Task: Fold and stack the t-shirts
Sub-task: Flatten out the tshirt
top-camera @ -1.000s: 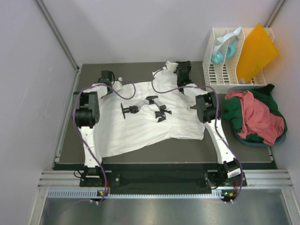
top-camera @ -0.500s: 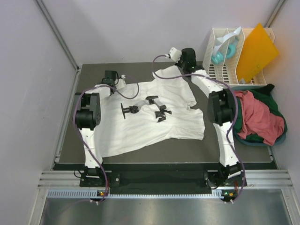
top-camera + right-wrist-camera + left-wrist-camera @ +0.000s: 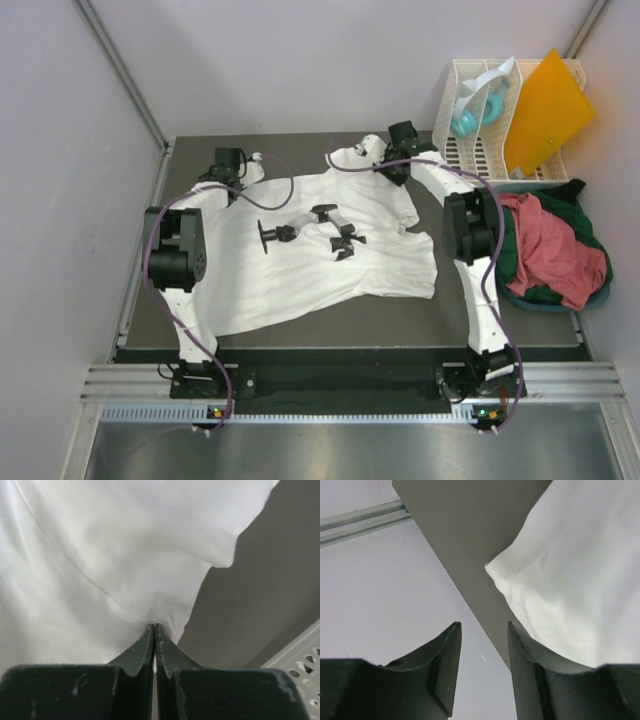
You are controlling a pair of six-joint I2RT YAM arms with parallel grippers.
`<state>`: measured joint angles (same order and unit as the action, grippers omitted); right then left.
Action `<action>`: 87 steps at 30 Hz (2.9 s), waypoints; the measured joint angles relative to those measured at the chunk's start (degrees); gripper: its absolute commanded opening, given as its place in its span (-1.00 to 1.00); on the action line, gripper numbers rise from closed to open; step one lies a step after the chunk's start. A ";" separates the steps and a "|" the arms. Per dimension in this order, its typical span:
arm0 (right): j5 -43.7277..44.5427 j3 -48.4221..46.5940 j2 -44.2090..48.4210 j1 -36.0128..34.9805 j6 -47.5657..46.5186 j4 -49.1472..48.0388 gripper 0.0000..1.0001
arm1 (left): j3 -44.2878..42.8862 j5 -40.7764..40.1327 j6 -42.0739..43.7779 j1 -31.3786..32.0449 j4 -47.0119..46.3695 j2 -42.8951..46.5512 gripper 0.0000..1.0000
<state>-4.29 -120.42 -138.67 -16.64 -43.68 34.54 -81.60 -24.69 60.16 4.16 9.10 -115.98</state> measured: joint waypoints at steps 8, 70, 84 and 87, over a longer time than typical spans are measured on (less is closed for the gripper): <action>-0.74 -2.34 -2.25 0.44 0.02 0.42 -1.00 | 2.23 0.39 1.09 -0.87 0.48 0.70 -0.11; 13.51 10.01 2.58 -0.87 -0.33 -8.28 -1.00 | -35.78 34.45 -11.06 -5.75 23.47 -21.22 -1.00; 14.88 7.32 0.57 -0.98 -1.29 -8.17 -1.00 | -40.81 31.54 -10.56 -6.25 26.64 -25.20 -1.00; 15.39 6.71 0.11 -1.05 -1.64 -8.22 -1.00 | -40.81 27.02 -10.56 -5.97 23.91 -25.99 -1.00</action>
<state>11.09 -113.71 -138.56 -17.69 -45.32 26.33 -122.41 2.33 49.60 -1.80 33.01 -141.97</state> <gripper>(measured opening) 0.005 0.010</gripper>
